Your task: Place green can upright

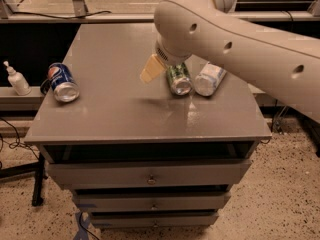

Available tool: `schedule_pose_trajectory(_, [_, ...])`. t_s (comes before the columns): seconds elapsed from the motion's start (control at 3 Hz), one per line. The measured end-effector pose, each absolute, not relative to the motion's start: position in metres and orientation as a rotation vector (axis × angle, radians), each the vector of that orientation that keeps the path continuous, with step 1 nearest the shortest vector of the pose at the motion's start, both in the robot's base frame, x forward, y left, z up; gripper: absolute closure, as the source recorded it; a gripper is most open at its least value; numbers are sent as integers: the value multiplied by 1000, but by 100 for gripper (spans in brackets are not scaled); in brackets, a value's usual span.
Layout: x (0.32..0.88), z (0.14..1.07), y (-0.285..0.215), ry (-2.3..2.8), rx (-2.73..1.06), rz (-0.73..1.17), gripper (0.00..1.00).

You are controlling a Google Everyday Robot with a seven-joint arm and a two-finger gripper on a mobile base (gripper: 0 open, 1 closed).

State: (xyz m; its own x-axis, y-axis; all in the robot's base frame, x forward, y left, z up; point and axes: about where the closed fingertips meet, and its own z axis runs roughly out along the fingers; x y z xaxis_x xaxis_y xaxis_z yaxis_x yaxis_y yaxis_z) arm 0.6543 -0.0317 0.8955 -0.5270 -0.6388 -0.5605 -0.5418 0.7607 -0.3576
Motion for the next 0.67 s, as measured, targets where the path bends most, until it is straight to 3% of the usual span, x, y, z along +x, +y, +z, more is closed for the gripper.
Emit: schedule_pose_trajectory(0.67, [668, 870, -27, 2437, -784, -290, 0])
